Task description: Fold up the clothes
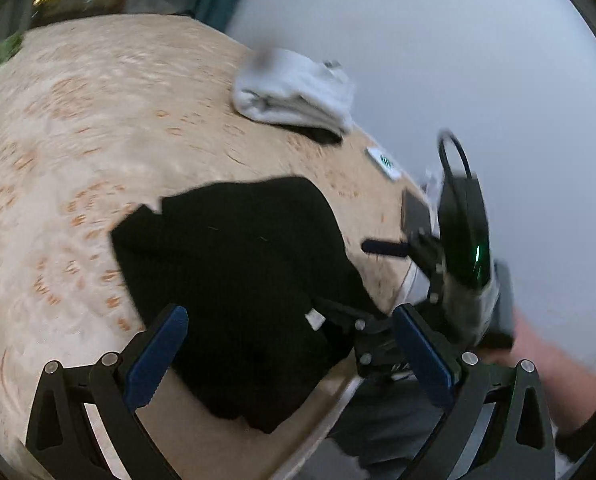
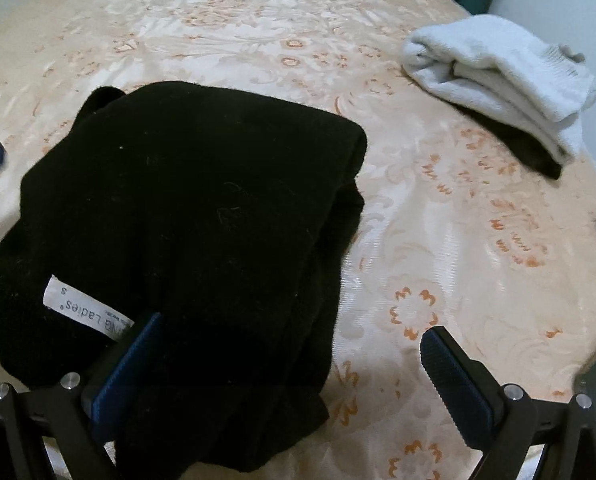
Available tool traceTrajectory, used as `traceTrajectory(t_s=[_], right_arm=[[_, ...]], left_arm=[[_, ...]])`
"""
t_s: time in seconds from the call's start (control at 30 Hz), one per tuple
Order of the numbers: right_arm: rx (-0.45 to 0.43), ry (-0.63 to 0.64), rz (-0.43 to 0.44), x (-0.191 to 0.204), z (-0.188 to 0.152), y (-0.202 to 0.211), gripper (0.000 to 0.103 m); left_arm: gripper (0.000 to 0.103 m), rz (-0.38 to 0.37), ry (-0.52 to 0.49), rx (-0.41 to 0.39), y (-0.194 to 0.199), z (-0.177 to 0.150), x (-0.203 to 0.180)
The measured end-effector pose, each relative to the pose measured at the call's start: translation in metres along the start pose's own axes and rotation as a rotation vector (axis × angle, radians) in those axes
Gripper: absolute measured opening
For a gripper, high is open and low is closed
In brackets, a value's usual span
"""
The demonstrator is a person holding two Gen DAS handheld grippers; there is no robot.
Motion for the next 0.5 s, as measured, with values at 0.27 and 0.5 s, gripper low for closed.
traceTrajectory(t_s=[0.27,0.5], right_arm=[[-0.006,-0.062,0.219,-0.016,-0.008,-0.015,0.102],[-0.02,-0.059,0.307,-0.019,-0.009,-0.025,0.102]], left_arm=[[0.103,-0.005,-0.076,0.161,-0.054,-0.025,0.023],[0.103,0.236,-0.335,0.15,-0.078,-0.059,-0.012]])
Point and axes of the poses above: each gripper's, at about its wrist camera, not at the fingertips, and y roughly against the way its jaws point, x to its left, z to its top, the point moved 2 cm from there along -y, roughly the way its jaws point, and after that the axes turned 3 degrees about -z, right-handed, at the moved point
